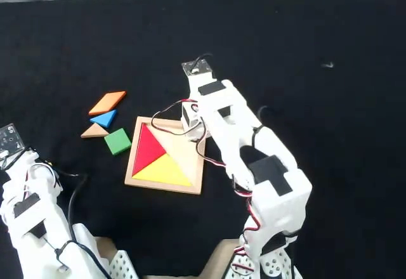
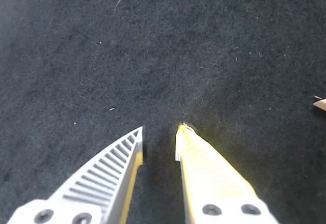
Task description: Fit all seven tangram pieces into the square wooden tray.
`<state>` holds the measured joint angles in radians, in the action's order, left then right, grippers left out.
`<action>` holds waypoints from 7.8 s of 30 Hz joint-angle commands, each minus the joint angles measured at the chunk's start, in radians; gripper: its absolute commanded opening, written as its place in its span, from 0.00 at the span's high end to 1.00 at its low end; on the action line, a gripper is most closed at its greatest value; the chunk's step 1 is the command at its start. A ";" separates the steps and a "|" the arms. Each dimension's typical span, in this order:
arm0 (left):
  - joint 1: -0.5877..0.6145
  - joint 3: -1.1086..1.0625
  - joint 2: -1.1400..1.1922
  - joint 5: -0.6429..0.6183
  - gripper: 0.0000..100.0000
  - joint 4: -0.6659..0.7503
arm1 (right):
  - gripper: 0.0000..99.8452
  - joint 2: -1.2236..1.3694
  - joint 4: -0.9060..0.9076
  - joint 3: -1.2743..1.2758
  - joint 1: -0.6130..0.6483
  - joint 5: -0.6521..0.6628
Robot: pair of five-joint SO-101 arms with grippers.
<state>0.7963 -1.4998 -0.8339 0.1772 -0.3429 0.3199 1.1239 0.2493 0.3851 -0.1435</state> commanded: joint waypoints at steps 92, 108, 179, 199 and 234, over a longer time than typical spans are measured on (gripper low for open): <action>-0.599 1.712 1.393 0.288 0.77 -0.738 | 0.75 -0.225 -0.434 0.160 -0.414 0.071; -0.605 1.782 1.456 0.414 0.81 -0.875 | 0.75 -0.225 -0.434 0.160 -0.413 0.071; -1.285 0.719 0.582 -0.703 0.93 -0.201 | 0.75 -0.225 -0.465 0.145 -0.575 -0.011; -0.932 0.765 0.068 -0.531 0.93 -0.669 | 0.80 -0.249 -0.368 0.130 -0.508 0.092; -0.292 0.084 -0.245 -0.163 0.93 -0.279 | 0.75 -0.509 -0.100 0.446 -0.147 0.114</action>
<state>0.4941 -1.4200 -1.0748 0.0100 -0.6421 -0.1496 1.0426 0.7050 0.2041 -0.0146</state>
